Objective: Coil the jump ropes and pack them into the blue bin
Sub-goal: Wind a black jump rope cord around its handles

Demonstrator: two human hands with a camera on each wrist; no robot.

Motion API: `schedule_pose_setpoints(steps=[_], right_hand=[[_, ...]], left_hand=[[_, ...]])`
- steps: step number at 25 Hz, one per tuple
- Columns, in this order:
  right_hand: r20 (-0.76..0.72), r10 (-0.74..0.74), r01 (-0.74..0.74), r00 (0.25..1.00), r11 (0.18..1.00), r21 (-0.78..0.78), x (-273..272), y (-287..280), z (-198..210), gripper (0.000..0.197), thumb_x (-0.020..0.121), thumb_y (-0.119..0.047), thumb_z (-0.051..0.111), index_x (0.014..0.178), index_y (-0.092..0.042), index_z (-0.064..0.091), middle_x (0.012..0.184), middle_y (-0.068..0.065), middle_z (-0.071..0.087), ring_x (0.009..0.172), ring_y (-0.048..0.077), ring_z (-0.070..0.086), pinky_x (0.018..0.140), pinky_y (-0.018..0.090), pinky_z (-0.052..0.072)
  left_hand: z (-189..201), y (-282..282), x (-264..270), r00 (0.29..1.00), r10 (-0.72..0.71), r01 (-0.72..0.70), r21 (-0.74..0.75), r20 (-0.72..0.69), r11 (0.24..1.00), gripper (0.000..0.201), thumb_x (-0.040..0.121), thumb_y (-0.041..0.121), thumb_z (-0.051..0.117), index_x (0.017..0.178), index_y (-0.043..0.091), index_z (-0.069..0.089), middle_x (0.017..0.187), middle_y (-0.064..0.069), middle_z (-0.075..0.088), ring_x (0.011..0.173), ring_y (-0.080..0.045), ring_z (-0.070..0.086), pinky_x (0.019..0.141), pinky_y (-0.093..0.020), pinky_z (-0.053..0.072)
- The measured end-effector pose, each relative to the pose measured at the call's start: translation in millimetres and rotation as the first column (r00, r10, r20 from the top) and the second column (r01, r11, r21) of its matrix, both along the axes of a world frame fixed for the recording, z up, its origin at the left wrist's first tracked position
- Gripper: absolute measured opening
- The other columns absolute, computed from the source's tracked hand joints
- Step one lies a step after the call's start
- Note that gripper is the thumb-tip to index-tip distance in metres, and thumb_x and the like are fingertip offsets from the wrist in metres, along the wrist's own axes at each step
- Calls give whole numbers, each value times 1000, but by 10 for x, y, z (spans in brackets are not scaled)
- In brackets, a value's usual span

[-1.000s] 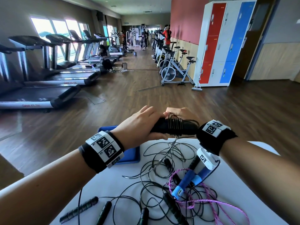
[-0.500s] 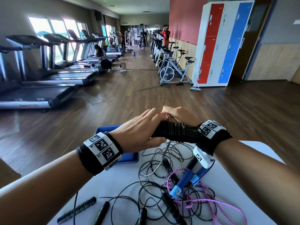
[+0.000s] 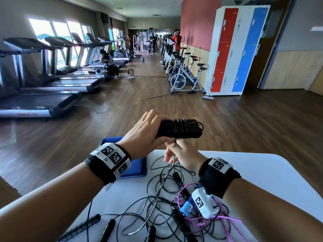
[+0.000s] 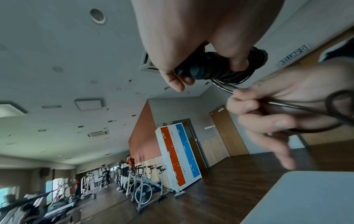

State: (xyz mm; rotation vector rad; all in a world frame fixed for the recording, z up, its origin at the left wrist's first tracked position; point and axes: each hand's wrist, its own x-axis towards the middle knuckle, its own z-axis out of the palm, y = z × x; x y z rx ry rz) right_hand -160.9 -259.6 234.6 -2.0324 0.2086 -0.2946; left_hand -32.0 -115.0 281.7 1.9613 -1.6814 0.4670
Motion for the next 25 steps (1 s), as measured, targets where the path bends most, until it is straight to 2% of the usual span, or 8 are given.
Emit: schedule_pose_setpoints(steps=[5, 9, 12, 15, 16, 19, 22, 25], right_hand=[[-35, 15, -2, 999, 938, 345, -148, 228, -58, 15, 104, -9, 47, 99, -2, 60, 86, 11, 66, 78, 25, 67, 80, 48, 60], [-3, 24, -17, 1000, 790, 613, -241, 334, 44, 24, 100, 3, 43, 116, -2, 60, 81, 14, 67, 100, 42, 72, 93, 51, 58], [-36, 67, -23, 997, 724, 690, -301, 445, 190, 26, 103, -4, 43, 125, 0, 56, 63, 5, 51, 63, 32, 67, 71, 44, 59], [-144, 65, -40, 987, 985, 166, -371, 490, 390, 21, 101, -18, 51, 105, 0, 62, 62, 5, 57, 43, 19, 51, 48, 29, 45], [-158, 58, -67, 986, 996, -56, -388, 487, 475, 20, 100, -19, 51, 98, -4, 63, 64, 4, 61, 43, 16, 52, 47, 27, 42], [-114, -34, -31, 993, 854, -520, -432, 390, 767, 24, 99, -22, 51, 79, -13, 60, 69, -2, 63, 58, 12, 55, 51, 18, 36], [-99, -41, -39, 994, 715, -698, -472, 356, 1113, 33, 101, -30, 53, 72, -14, 52, 66, -3, 53, 61, 15, 49, 53, 29, 31], [-127, -12, -95, 992, 594, -799, -435, 312, 1474, 20, 97, -30, 57, 85, -17, 65, 71, -7, 56, 69, 15, 53, 58, 31, 35]], left_hand=[[20, 25, 239, 977, 212, -212, 8, 3, 977, 58, 87, 53, 63, 133, 21, 50, 122, -1, 50, 111, -24, 51, 93, -47, 49], [-43, 24, 293, 966, 259, -260, 4, 7, 966, 58, 85, 44, 72, 134, 22, 49, 124, -1, 48, 113, -26, 48, 94, -48, 48], [-3, 26, 341, 946, 321, -321, 7, 33, 947, 56, 84, 43, 74, 131, 25, 50, 123, 1, 48, 113, -26, 48, 95, -48, 48], [19, 32, 341, 938, 344, -345, 16, 44, 939, 56, 82, 43, 75, 130, 25, 52, 121, 1, 49, 112, -25, 47, 97, -45, 47], [26, 30, 332, 941, 337, -338, 16, 40, 941, 56, 82, 41, 76, 130, 23, 53, 121, 0, 50, 111, -25, 47, 97, -44, 47], [25, 42, 304, 950, 302, -307, 56, 82, 950, 56, 81, 36, 78, 129, 19, 55, 121, -3, 51, 110, -26, 47, 96, -44, 48], [4, 44, 282, 948, 299, -309, 83, 110, 947, 57, 80, 37, 78, 128, 16, 56, 120, -5, 52, 110, -28, 48, 95, -44, 49], [-1, 30, 214, 950, 280, -295, 115, 135, 948, 55, 81, 38, 75, 128, 15, 56, 120, -6, 53, 111, -28, 48, 97, -43, 47]])
